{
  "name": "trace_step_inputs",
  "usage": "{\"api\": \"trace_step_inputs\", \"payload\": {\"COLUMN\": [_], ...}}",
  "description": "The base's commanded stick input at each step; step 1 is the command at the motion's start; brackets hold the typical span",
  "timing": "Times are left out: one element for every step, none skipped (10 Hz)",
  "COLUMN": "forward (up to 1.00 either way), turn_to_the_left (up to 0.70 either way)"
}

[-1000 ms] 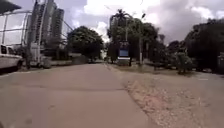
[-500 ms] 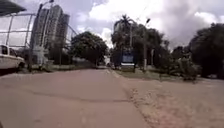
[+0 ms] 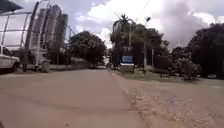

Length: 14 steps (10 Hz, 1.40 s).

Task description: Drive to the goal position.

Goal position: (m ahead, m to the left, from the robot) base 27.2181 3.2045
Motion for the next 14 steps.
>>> {"api": "trace_step_inputs", "payload": {"forward": [0.70, 0.70, 0.70, 0.70, 0.70, 0.70, 0.70, 0.70, 0.70, 0.70, 0.70, 0.70, 0.70, 0.70], "turn_to_the_left": [0.00, 0.00, 0.00, 0.00, 0.00, 0.00, 0.00, 0.00, 0.03, 0.13, 0.08, 0.03, 0.01, 0.00]}}
